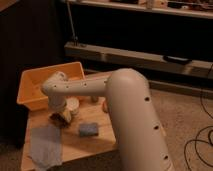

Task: Place grapes in tray

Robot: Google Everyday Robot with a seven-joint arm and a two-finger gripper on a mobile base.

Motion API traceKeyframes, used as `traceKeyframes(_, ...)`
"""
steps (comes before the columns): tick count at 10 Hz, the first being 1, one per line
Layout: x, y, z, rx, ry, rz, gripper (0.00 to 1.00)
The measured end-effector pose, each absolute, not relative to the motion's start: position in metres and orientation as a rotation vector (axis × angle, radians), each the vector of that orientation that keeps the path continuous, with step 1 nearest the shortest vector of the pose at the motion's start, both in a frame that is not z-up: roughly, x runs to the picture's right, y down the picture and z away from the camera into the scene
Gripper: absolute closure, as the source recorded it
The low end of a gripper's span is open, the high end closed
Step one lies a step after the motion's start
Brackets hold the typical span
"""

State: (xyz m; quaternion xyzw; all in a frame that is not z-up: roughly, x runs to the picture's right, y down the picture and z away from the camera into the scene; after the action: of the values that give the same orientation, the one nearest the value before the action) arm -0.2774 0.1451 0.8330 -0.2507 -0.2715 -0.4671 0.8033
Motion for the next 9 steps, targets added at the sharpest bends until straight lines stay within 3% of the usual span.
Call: traceKeyframes(9,-0.278,0.167,0.858,-0.604,-0.604,-1.015,0.20)
